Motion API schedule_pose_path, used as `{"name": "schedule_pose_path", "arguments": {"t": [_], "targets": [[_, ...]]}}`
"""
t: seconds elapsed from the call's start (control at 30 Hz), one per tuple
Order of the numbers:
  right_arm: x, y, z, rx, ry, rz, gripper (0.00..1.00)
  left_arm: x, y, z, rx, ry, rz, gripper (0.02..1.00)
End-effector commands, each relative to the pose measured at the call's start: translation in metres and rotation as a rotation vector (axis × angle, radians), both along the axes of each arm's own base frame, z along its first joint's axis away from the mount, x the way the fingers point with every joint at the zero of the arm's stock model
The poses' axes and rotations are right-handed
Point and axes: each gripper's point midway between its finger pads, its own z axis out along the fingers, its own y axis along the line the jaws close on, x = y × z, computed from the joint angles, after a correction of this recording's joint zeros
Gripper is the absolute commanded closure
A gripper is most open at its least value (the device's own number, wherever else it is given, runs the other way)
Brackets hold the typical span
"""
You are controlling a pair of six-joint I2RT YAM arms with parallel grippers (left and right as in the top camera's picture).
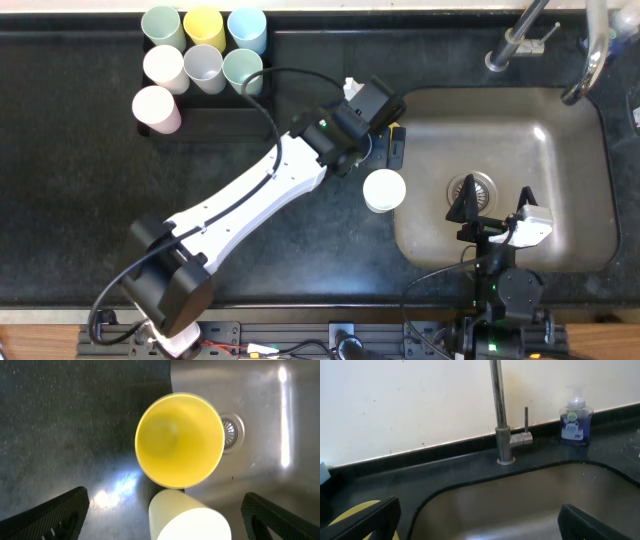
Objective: Store Cups
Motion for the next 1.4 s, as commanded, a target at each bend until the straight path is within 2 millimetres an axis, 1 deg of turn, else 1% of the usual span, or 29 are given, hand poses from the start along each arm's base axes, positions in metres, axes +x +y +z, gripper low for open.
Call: {"name": "schedule_pose_path", "arguments": {"t": [0.03,0.27,0.4,0.57,0.7,0.77,0.87,0.9,0.93,0.97,1.0,1.03,1.07,1.13,1.17,1.2,1.23,1.3,1.37,1.4], "targets": [[0.001,0.002,-0.003,0.005,0.0,0.012,0.003,0.006,-0.008,0.0,-0.023,0.012,0.006,0.018],[0.001,0.002,-0.003,0.005,0.0,0.012,0.005,0.016,0.003,-0.01,-0.005,0.031,0.038,0.018],[0.001,0.002,-0.003,0.005,0.0,0.012,0.005,0.021,0.012,-0.024,0.013,0.064,0.071,0.018],[0.001,0.002,-0.003,0.005,0.0,0.012,0.003,0.022,0.013,-0.038,0.023,0.1,0.079,0.018],[0.001,0.002,-0.003,0.005,0.0,0.012,0.003,0.022,0.014,-0.043,0.03,0.107,0.081,0.018],[0.001,0.002,-0.003,0.005,0.0,0.012,0.005,0.023,0.015,-0.046,0.034,0.111,0.083,0.051],[0.001,0.002,-0.003,0.005,0.0,0.012,0.003,0.023,0.015,-0.053,0.04,0.124,0.088,0.075],[0.001,0.002,-0.003,0.005,0.0,0.012,0.003,0.024,0.015,-0.054,0.038,0.129,0.101,0.128],[0.001,0.002,-0.003,0.005,0.0,0.012,0.003,0.024,0.015,-0.054,0.035,0.129,0.104,0.224],[0.001,0.002,-0.003,0.005,0.0,0.012,0.005,0.025,0.014,-0.053,0.032,0.125,0.103,0.371],[0.001,0.002,-0.003,0.005,0.0,0.012,0.003,0.026,0.013,-0.053,0.028,0.12,0.103,0.47],[0.001,0.002,-0.003,0.005,0.0,0.012,0.005,0.028,0.012,-0.051,0.021,0.113,0.103,0.597],[0.001,0.002,-0.003,0.005,0.0,0.012,0.003,0.029,0.011,-0.05,0.016,0.107,0.103,0.676],[0.001,0.002,-0.003,0.005,0.0,0.012,0.005,0.034,0.01,-0.045,0.007,0.091,0.109,0.75],[0.001,0.002,-0.003,0.005,0.0,0.012,0.003,0.038,0.011,-0.04,0.0,0.08,0.114,0.787],[0.001,0.002,-0.003,0.005,0.0,0.012,0.003,0.042,0.012,-0.033,-0.008,0.065,0.123,0.847],[0.001,0.002,-0.003,0.005,0.0,0.012,0.005,0.049,0.016,-0.022,-0.019,0.038,0.138,0.886],[0.001,0.002,-0.003,0.005,0.0,0.012,0.005,0.063,0.027,0.006,-0.042,-0.027,0.175,0.901],[0.001,0.002,-0.003,0.005,0.0,0.012,0.003,0.076,0.045,0.039,-0.066,-0.096,0.225,0.904],[0.001,0.002,-0.003,0.005,0.0,0.012,0.003,0.081,0.058,0.056,-0.079,-0.127,0.255,0.904]]}}
